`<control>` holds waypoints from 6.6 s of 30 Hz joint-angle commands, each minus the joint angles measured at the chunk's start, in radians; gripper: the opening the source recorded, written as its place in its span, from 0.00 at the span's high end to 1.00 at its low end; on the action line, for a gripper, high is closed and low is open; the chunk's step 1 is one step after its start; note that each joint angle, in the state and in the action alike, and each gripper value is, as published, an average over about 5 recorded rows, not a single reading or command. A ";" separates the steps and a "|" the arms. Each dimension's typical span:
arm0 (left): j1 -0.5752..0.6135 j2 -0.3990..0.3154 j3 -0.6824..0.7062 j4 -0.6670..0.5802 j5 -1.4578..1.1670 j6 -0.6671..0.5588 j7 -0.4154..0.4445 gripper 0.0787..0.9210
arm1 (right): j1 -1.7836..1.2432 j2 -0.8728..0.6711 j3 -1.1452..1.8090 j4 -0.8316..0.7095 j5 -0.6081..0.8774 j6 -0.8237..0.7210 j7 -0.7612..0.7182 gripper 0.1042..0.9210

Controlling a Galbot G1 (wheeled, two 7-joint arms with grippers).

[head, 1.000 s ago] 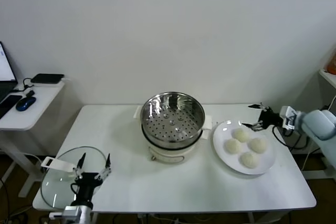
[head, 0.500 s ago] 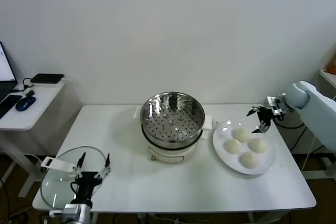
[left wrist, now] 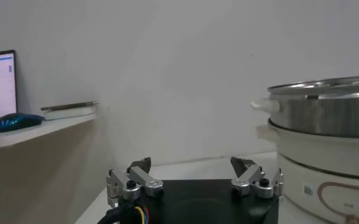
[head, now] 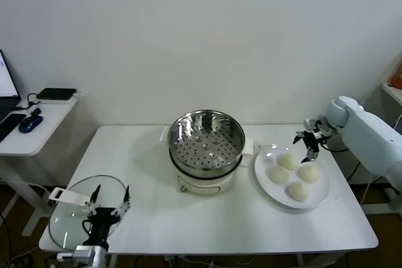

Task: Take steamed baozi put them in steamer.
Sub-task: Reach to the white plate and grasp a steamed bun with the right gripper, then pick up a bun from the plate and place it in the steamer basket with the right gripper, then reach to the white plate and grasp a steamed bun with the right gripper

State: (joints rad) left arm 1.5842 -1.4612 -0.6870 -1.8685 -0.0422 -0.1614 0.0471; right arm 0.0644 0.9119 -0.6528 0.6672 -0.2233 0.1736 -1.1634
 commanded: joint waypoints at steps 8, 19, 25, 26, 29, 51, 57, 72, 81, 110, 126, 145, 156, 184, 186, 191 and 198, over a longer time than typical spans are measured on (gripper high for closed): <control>-0.005 0.002 -0.015 0.015 -0.012 0.000 0.000 0.12 | -0.063 0.071 0.102 -0.096 -0.095 0.021 0.049 0.12; -0.008 0.002 -0.016 0.024 -0.012 -0.001 -0.001 0.12 | -0.077 0.120 0.192 -0.170 -0.184 0.048 0.054 0.12; -0.011 0.000 -0.015 0.027 -0.010 0.000 -0.001 0.12 | -0.078 0.131 0.198 -0.182 -0.190 0.047 0.052 0.12; -0.011 0.000 -0.015 0.027 -0.010 0.000 -0.001 0.12 | -0.079 0.133 0.199 -0.184 -0.191 0.047 0.052 0.12; -0.011 0.000 -0.015 0.027 -0.010 0.000 -0.001 0.12 | -0.079 0.138 0.203 -0.189 -0.196 0.046 0.050 0.12; -0.008 -0.002 -0.018 0.026 -0.009 -0.001 -0.003 0.12 | -0.079 0.133 0.215 -0.179 -0.195 0.046 0.042 0.24; -0.007 -0.002 -0.024 0.017 -0.009 0.002 -0.003 0.12 | -0.042 0.090 0.159 -0.107 -0.143 0.071 0.026 0.24; 0.007 -0.011 -0.032 0.001 -0.003 0.003 -0.006 0.12 | 0.279 0.004 -0.170 0.154 0.039 0.164 -0.009 0.24; 0.010 -0.010 -0.036 -0.010 -0.001 0.006 -0.007 0.12 | 0.514 0.081 -0.354 0.278 0.150 0.234 -0.015 0.23; 0.032 -0.003 -0.065 -0.037 -0.011 0.009 -0.012 0.12 | 0.332 0.489 -0.280 0.151 -0.210 0.423 0.010 0.21; 0.026 -0.005 -0.064 -0.026 -0.006 0.016 -0.014 0.12 | 0.204 0.506 -0.137 0.120 -0.508 0.507 0.054 0.21; 0.027 0.000 -0.069 -0.028 0.000 0.024 -0.020 0.12 | 0.142 0.531 -0.056 0.092 -0.675 0.553 0.092 0.21; 0.030 -0.006 -0.070 -0.027 0.002 0.024 -0.021 0.12 | 0.146 0.534 -0.045 0.094 -0.648 0.572 0.092 0.12; 0.039 -0.022 -0.051 -0.081 0.030 0.050 -0.015 0.12 | 0.681 -0.153 -0.736 0.396 0.586 -0.010 -0.093 0.12; 0.040 -0.022 -0.048 -0.087 0.034 0.053 -0.013 0.12 | 0.631 -0.200 -0.717 0.383 0.600 -0.057 -0.089 0.12; 0.042 -0.023 -0.042 -0.100 0.039 0.057 -0.012 0.12 | 0.465 -0.285 -0.613 0.377 0.582 -0.161 -0.068 0.12; 0.063 -0.027 -0.035 -0.119 0.038 0.056 -0.011 0.12 | 0.269 -0.283 -0.450 0.348 0.536 -0.246 -0.020 0.12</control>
State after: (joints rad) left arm 1.6336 -1.4856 -0.7256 -1.9705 -0.0045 -0.1068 0.0349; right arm 0.5142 0.7346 -1.2029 1.0238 0.2388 0.1041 -1.2151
